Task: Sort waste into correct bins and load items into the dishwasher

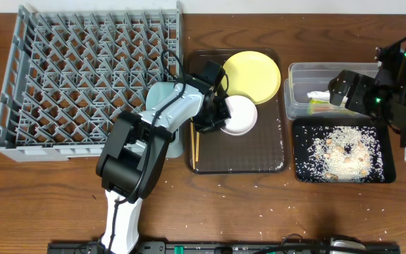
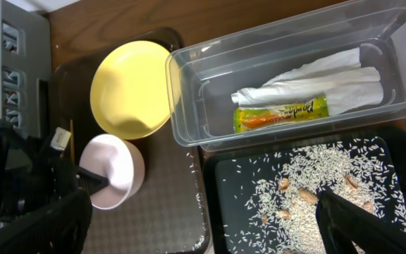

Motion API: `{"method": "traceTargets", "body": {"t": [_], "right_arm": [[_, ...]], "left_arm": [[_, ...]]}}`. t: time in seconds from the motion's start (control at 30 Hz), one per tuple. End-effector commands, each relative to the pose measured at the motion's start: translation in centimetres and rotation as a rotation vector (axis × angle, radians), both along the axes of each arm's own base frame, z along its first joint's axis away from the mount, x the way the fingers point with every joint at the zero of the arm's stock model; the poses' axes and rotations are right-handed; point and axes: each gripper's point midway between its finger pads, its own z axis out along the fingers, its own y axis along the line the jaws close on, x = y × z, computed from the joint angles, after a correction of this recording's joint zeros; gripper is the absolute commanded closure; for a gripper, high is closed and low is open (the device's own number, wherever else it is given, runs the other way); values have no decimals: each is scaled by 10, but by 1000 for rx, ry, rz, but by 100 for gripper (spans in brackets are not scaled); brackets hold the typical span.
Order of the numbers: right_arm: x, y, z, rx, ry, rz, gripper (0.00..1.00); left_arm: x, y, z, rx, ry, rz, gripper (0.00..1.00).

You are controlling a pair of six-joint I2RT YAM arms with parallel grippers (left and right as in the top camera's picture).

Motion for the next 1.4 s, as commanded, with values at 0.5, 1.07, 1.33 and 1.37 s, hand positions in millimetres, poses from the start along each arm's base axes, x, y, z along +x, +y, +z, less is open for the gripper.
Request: {"method": "traceTargets", "body": {"t": [0.5,1.07,1.33,1.37], "right_arm": [[0,-3,0,-8,0,-2,1],[0,-3,0,-7,0,-3,1],[0,-3,0,-7,0,-3,1],[0,-3,0,-7,0,-3,1]], "left_arm": [[43,46,149,158,-532,6,93],[105,214,259,1084,-992,360,93],[132,268,261,1261,-973,394,92],[135,273,261,1287,-970,390,93]]}}
